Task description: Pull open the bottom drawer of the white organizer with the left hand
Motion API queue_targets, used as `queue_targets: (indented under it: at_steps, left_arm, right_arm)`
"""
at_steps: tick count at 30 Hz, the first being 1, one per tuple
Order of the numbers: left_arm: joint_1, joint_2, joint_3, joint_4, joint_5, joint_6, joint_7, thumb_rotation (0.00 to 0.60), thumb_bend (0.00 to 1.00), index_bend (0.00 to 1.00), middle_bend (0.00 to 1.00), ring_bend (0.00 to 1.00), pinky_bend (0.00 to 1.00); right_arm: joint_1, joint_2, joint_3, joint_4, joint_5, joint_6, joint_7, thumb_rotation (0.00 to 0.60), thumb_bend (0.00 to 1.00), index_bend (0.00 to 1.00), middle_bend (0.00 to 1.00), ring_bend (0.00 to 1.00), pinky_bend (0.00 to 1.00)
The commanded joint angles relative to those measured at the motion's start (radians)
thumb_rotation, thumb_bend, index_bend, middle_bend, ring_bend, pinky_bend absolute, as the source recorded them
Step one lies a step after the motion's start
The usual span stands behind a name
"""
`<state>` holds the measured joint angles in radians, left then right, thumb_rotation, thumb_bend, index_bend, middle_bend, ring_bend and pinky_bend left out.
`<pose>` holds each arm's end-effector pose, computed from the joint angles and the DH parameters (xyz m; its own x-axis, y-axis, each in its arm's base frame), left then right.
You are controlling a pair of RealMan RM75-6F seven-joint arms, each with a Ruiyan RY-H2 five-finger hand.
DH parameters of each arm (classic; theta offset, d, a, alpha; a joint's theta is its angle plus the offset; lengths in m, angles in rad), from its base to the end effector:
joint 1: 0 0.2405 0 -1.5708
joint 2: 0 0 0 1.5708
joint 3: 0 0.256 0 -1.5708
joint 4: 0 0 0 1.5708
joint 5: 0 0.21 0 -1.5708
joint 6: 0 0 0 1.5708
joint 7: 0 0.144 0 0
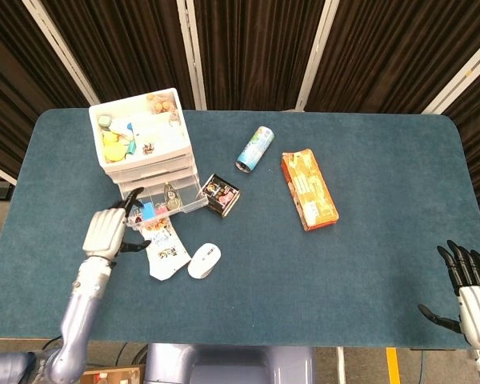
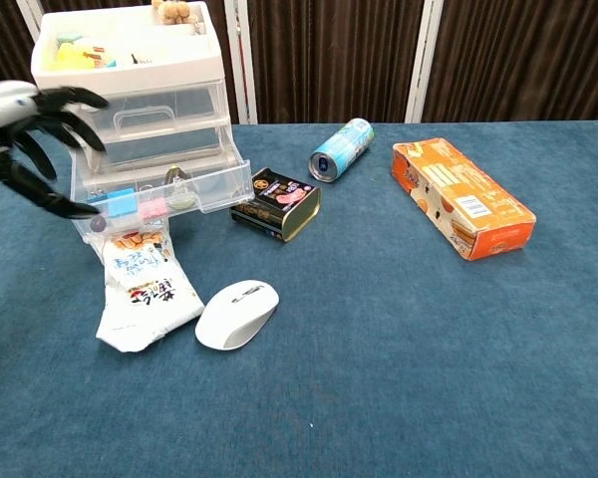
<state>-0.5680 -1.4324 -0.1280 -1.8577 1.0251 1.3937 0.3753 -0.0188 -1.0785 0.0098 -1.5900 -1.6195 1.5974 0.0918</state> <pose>-0.1621 0.2833 0.0495 0.1916 0.1236 0.9737 0.9783 -0.1042 -0.1792 -0.3153 -0.1399 0.1760 0.3713 0.0248 0.9282 -0.9276 -0.0346 0.3720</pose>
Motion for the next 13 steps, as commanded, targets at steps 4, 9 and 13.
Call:
queue_targets:
  at_steps: [4,9,13]
  left_arm:
    - [0.194,0.184,0.226,0.060,0.319,0.189,-0.067,0.600,0.05,0.03,0.01,0.00,0.13]
    - [0.288,0.244,0.279,0.123,0.381,0.258,-0.119,0.600,0.05,0.00,0.00,0.00,0.10]
    - [0.351,0.268,0.299,0.177,0.424,0.305,-0.176,0.600,0.05,0.00,0.00,0.00,0.09]
  right_arm:
    - [0.003,-0.009,0.005,0.004,0.008,-0.004,-0.024,0.600,0.09,0.00,0.00,0.00,0.00]
    - [0.000,-0.011,0.008,0.006,0.009,0.003,-0.032,0.600,0.09,0.00,0.00,0.00,0.00]
    - [-0.002,-0.011,0.010,0.009,0.016,0.004,-0.026,0.600,0.09,0.00,0.00,0.00,0.00]
